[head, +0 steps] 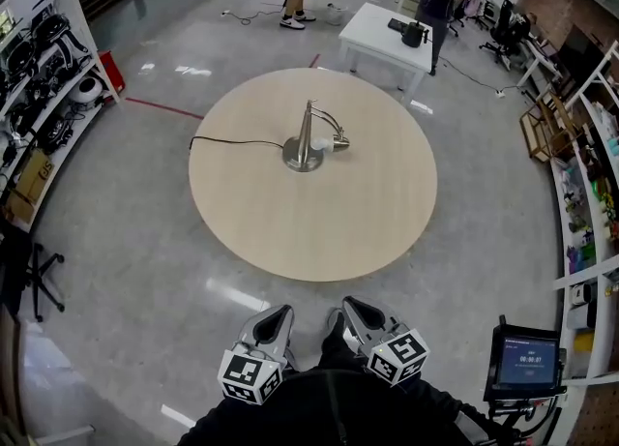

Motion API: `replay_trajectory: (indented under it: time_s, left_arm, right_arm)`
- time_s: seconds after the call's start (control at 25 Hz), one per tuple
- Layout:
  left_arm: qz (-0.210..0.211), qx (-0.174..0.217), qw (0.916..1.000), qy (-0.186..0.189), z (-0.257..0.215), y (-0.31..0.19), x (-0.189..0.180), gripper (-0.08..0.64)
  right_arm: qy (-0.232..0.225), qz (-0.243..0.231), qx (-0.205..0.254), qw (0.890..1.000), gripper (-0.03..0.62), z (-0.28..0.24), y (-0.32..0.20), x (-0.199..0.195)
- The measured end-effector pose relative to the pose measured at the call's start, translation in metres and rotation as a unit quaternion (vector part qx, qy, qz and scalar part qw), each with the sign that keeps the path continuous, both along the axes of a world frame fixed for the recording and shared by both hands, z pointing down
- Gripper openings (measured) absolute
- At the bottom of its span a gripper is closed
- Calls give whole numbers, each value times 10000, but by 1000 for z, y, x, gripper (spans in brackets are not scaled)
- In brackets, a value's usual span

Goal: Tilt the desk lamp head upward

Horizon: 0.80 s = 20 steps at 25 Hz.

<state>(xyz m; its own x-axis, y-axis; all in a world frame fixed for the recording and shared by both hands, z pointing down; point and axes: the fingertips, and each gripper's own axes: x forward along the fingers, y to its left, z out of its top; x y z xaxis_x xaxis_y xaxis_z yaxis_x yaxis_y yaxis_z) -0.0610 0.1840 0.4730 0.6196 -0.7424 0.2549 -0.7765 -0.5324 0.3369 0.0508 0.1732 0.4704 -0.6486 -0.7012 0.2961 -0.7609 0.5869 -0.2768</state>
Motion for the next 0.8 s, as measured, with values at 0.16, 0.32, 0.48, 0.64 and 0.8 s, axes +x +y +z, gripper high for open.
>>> replay_trajectory:
  time_s: [0.16, 0.32, 0.48, 0.64, 0.8]
  left_arm:
    - [-225, 103, 9996, -104, -2, -60, 25, 6]
    - [-428, 269, 9984, -240, -16, -97, 52, 6]
    - [-615, 331, 9971, -311, -26, -128, 73, 6]
    - [-700, 355, 9962, -384, -28, -146, 96, 6]
    - [-723, 339, 9959, -425, -27, -163, 114, 6]
  right_arm:
    - [-137, -191, 82, 9997, 15, 0, -65, 28]
    - [-207, -293, 234, 9991, 15, -11, -108, 57]
    - [-328, -403, 248, 9983, 15, -16, -142, 82]
    - [-446, -458, 303, 9975, 15, -19, -162, 104]
    - [-527, -455, 286, 9972, 15, -17, -180, 123]
